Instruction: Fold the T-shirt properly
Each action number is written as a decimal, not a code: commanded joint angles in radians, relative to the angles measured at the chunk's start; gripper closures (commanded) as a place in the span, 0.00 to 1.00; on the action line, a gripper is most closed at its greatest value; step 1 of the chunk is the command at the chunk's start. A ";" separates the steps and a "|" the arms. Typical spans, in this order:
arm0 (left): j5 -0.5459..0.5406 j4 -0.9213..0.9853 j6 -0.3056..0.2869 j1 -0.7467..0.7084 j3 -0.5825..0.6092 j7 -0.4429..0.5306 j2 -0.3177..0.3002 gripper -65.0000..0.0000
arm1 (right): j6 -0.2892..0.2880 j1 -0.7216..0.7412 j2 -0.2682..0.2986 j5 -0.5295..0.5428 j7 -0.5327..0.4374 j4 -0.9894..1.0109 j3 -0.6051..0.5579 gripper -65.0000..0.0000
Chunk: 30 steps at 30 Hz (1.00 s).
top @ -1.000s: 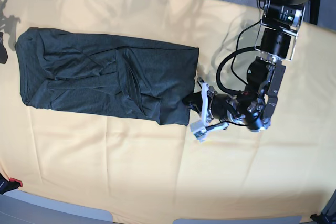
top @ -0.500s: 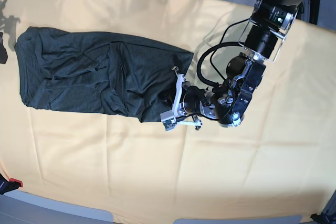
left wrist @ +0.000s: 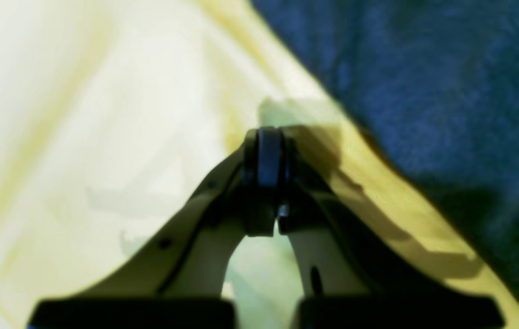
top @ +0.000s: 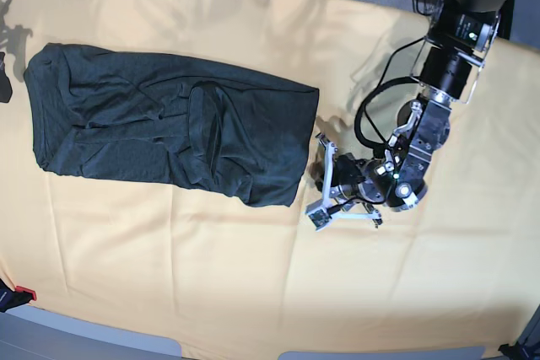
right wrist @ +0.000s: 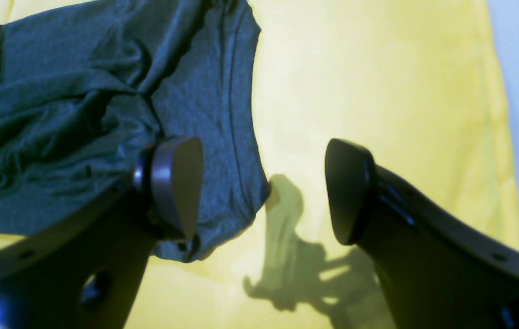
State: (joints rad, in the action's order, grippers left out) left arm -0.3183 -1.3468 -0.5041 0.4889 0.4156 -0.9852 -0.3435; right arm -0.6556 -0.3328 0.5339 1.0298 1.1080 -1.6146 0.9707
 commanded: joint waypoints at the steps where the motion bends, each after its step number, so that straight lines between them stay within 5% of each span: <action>1: -0.034 -0.008 -0.006 0.023 -0.013 -0.031 -0.003 1.00 | -0.003 0.003 0.026 0.021 -0.023 -0.013 0.010 0.34; 10: -0.598 -0.008 -0.187 0.022 -0.156 -0.116 -0.003 1.00 | -0.003 0.003 0.026 0.021 -0.023 -0.013 0.010 0.34; 14: -0.835 -0.008 -0.194 0.021 -0.268 -0.123 -0.002 1.00 | -0.003 0.003 0.026 0.022 -0.023 -0.013 0.010 0.34; 22: -0.925 -0.008 -0.194 0.006 -0.291 -0.217 0.003 1.00 | -0.003 0.003 0.026 0.026 -0.042 -0.013 0.010 0.34; 30: -0.836 -0.008 -0.194 -0.069 -0.289 -0.225 0.083 1.00 | -0.004 0.018 0.027 0.057 -0.042 -0.013 0.010 0.34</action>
State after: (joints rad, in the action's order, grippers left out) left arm -1.1297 -1.3411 -0.6926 0.3923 0.1318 -1.2312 -0.2562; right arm -0.6556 -0.3187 0.5343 1.0672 1.0882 -1.6150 0.9707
